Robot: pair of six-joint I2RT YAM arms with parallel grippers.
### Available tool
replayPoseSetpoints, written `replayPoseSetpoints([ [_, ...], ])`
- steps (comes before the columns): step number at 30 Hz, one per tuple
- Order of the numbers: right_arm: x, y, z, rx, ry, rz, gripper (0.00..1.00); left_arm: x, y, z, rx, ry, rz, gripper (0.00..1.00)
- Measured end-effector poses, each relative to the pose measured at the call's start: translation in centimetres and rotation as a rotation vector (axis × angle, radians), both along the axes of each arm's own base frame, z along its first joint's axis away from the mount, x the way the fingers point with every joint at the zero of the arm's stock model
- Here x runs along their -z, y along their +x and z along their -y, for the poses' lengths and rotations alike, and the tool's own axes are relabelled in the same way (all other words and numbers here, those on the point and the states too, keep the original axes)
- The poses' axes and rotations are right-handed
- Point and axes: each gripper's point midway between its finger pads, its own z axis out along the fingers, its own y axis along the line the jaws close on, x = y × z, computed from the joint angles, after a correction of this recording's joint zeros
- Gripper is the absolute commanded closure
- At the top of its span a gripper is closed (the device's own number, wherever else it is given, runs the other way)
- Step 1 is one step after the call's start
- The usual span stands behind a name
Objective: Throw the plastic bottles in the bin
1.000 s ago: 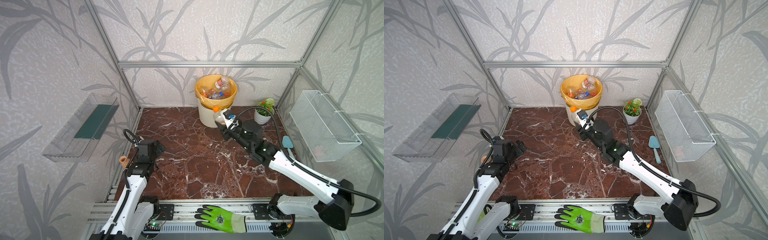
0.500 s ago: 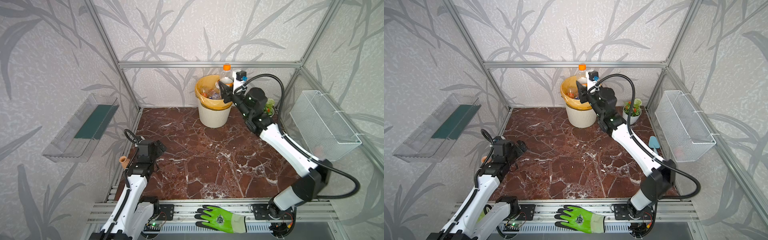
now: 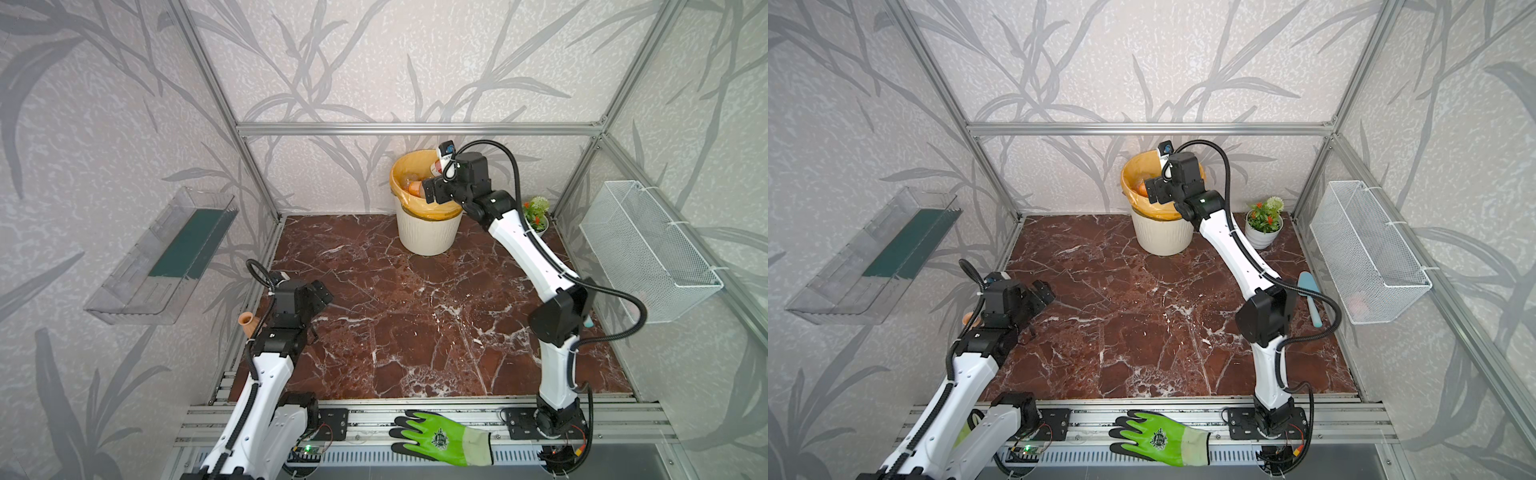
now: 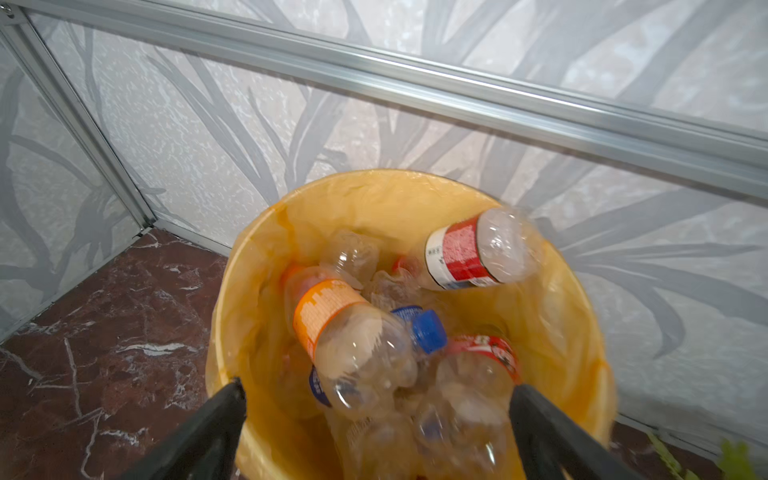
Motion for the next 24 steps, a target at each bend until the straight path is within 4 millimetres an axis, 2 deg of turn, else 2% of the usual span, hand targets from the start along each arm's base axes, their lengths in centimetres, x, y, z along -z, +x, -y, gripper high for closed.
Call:
replayPoseSetpoints([
  [4,-4.1,-5.4,4.3,0.034,0.060,0.119,0.01,0.0,-0.1,-0.1,-0.002,0.010,-0.004,0.01],
  [6,-6.1,-7.1,7.0,0.071,0.102,0.185,0.01,0.1,-0.1,-0.2,-0.007,0.013,-0.007,0.01],
  [7,-6.4,-7.8,8.4,0.095,0.116,0.211,0.01,0.1,-0.1,-0.3,-0.011,0.017,-0.009,0.01],
  [9,-5.4,-8.9,11.2,0.142,0.129,0.229,0.01,0.4,-0.2,-0.5,-0.020,0.023,-0.018,0.01],
  [11,-2.7,-9.6,13.4,0.186,0.126,0.214,0.01,0.9,-0.2,-0.8,-0.031,0.030,-0.034,0.01],
  [12,-0.4,-10.0,14.5,0.209,0.116,0.190,0.01,1.1,-0.2,-0.9,-0.038,0.036,-0.043,0.01],
  [15,7.3,-11.5,16.8,0.256,0.077,0.090,0.01,1.6,-0.2,-1.4,-0.060,0.055,-0.064,0.01],
  [16,10.4,-12.4,17.6,0.272,0.058,0.046,0.01,1.7,-0.2,-1.6,-0.066,0.063,-0.066,0.01],
  [19,17.7,-14.9,19.4,0.314,0.023,-0.040,0.01,1.7,-0.1,-2.2,-0.084,0.096,-0.072,0.01],
  [24,26.3,-18.2,21.6,0.375,-0.021,-0.101,0.01,2.1,0.2,-2.9,-0.098,0.155,-0.094,0.01],
])
